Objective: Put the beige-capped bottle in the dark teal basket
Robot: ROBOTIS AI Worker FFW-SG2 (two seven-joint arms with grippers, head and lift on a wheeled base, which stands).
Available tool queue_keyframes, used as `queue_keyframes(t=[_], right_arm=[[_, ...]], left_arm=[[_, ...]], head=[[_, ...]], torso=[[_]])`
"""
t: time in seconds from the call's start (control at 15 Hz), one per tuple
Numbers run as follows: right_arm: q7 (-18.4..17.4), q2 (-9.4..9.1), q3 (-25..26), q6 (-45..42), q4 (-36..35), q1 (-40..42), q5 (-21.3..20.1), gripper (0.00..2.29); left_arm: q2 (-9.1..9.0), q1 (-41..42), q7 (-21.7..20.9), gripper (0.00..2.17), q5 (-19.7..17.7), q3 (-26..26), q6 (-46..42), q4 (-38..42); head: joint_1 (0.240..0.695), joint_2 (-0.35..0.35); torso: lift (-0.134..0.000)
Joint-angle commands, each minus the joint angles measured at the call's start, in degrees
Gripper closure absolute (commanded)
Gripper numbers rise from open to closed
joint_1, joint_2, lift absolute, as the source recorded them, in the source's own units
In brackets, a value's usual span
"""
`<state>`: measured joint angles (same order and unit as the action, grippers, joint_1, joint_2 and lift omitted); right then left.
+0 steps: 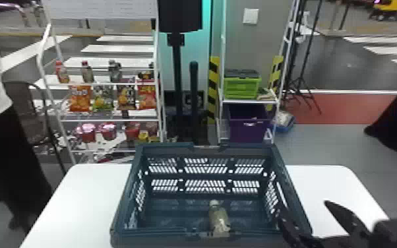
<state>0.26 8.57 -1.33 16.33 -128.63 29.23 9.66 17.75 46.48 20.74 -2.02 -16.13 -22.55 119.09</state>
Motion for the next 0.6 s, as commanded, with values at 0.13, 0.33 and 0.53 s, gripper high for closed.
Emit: queue_keyframes(t=[0.13, 0.33, 0.53], right_arm=[[0.10, -0.48, 1.77, -16.37, 2.07, 9.45, 0.19, 0.03], [0.10, -1.01, 2.56, -22.17, 4.18, 12.79, 0.19, 0.03], [0.27, -1.09, 2.82, -23.05, 4.88, 13.84, -0.08, 0.04]], left_arm=[[0.00, -0.16, 0.09, 0.15, 0.08, -0.31, 0.36, 0.70], [0.09, 0.19, 0.00, 0.15, 0.17, -0.13, 0.53, 0.97], [0.09, 0.19, 0.00, 0.15, 0.17, -0.13, 1.24, 1.23]], head=[[0.499, 0.000], [0.499, 0.000], [0.499, 0.000]], torso=[[0.000], [0.000], [0.000]])
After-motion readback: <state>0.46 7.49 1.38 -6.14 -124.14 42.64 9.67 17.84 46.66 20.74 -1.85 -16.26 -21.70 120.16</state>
